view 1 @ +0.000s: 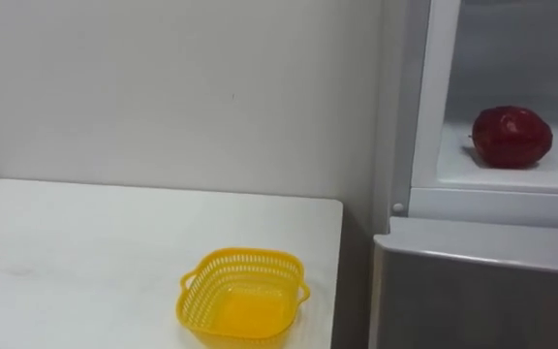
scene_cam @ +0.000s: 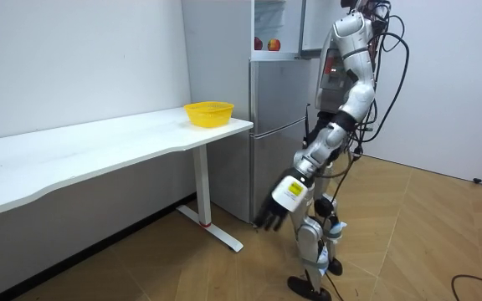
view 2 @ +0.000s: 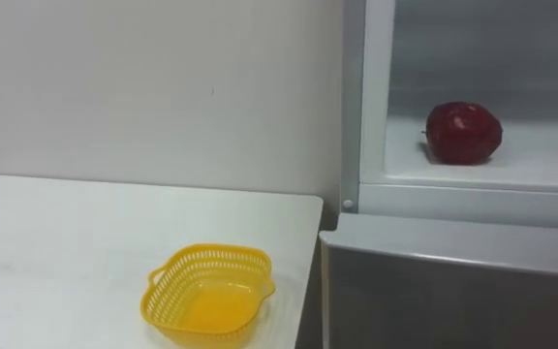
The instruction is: Retrieve from the upper fridge
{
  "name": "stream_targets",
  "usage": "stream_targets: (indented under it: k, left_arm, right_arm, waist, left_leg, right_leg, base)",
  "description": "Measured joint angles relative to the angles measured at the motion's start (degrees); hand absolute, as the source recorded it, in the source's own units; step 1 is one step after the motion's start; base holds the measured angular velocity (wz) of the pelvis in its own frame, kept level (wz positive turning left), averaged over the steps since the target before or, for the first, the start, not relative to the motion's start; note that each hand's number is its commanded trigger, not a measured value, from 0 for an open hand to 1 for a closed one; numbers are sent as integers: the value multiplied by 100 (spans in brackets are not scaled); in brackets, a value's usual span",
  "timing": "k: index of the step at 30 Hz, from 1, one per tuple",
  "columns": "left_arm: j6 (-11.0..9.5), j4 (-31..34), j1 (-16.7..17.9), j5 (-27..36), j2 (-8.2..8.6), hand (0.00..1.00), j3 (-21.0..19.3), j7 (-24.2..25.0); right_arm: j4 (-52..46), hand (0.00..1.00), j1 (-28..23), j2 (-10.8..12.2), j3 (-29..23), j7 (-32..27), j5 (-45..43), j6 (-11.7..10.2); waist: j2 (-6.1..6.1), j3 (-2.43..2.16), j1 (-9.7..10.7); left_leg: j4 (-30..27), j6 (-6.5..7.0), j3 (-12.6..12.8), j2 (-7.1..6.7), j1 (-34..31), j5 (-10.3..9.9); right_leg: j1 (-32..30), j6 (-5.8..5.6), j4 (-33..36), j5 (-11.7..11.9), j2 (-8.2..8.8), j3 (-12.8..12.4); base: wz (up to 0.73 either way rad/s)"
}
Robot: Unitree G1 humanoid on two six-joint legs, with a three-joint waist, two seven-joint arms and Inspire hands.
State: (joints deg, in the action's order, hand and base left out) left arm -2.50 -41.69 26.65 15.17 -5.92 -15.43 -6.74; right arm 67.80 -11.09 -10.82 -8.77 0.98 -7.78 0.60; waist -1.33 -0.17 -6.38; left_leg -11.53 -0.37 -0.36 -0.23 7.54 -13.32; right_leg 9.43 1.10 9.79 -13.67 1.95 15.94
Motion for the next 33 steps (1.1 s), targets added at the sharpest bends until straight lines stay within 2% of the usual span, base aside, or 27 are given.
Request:
stream_targets:
  k: [3, 6, 11, 12, 16, 18, 20, 21, 24, 28, 29, 33]
  left_arm:
    - [2, -589, -50, 17, 7, 0, 2, 13]
    - [7, -1008, -133, 15, 5, 0, 83, 74]
    - [14, -1395, -451, -77, 30, 0, 270, 207]
    - [12, -1397, -516, -183, 29, 0, 312, 250]
    - [5, -1421, -779, -541, 24, 0, 662, 395]
    - [3, -1459, -946, -735, 17, 0, 761, 454]
    - [0, -1520, -1033, -870, -12, 0, 786, 486]
    - [-14, -1521, -1043, -872, 2, 0, 796, 494]
    - [-36, -1576, -1056, -855, -11, 0, 963, 507]
    - [-167, -1646, -1032, -856, -53, 0, 1005, 590]
    - [-177, -1640, -1019, -856, -56, 0, 1006, 605]
    - [-282, -1769, -986, -853, -129, 0, 1027, 761]
  right_arm:
    - [-78, 0, 12, 41, -51, -214, 478, -57]
    - [-213, 0, 64, 152, -143, -444, 783, -135]
    - [-706, 0, -16, 275, -148, -755, 981, -365]
    - [-1006, 0, -98, 318, -152, -842, 914, -374]
    - [-2340, 0, -458, 447, -43, -1188, 864, -465]
    - [-3140, 0, -642, 460, 97, -1295, 783, -490]
    - [-3738, 0, -728, 538, 109, -1382, 608, -493]
    - [-4148, 0, -829, 594, 105, -1449, 499, -500]
    - [-5025, 0, -967, 670, 151, -1595, 509, -539]
    - [-5906, 0, -1088, 669, 252, -1648, 507, -712]
    - [-6030, 0, -1092, 668, 254, -1648, 518, -713]
    - [-7071, 0, -1094, 631, 319, -1712, 495, -715]
  waist:
    - [13, 9, 40]
    - [60, 20, 184]
    - [116, 23, 361]
    - [148, 17, 449]
    - [146, 24, 569]
    - [141, 25, 621]
    - [123, 21, 674]
    - [132, 6, 782]
    - [129, 6, 939]
    - [123, -1, 940]
    - [97, -14, 939]
    - [64, -15, 884]
  left_leg:
    - [17, 0, 1, 2, -7, 0]
    - [27, 0, 20, 9, -12, 0]
    - [37, 0, 286, 45, -9, 0]
    - [46, 0, 367, 53, -21, 0]
    - [84, 0, 684, 93, -2, 0]
    - [123, 0, 846, 113, 6, 0]
    - [152, -1, 982, 134, 11, 0]
    - [167, -1, 984, 127, 12, 0]
    - [199, -1, 981, 123, 31, 0]
    - [215, -1, 1042, 150, 26, 0]
    - [215, -1, 1070, 155, 17, 0]
    - [216, -1, 1149, 181, 2, 0]
  right_leg:
    - [-1, 0, -2, 0, -4, 1]
    - [-30, 0, -2, 0, -9, -11]
    - [-100, 0, 13, 4, -33, -199]
    - [-144, 0, 37, 4, -34, -229]
    - [-303, 13, 99, 47, -96, -561]
    - [-390, 10, 107, 75, -109, -760]
    - [-404, 16, 102, 122, -149, -846]
    - [-429, 12, 113, 125, -147, -849]
    - [-469, 5, 117, 130, -154, -887]
    - [-522, 19, 117, 142, -199, -985]
    - [-545, 25, 121, 145, -206, -1003]
    - [-628, 42, 188, 158, -248, -1113]
  base:
    - [0]
    - [0]
    - [-16]
    - [-27]
    - [-42]
    - [-46]
    - [-45]
    - [-17]
    - [-10]
    - [-9]
    - [-16]
    - [-13]
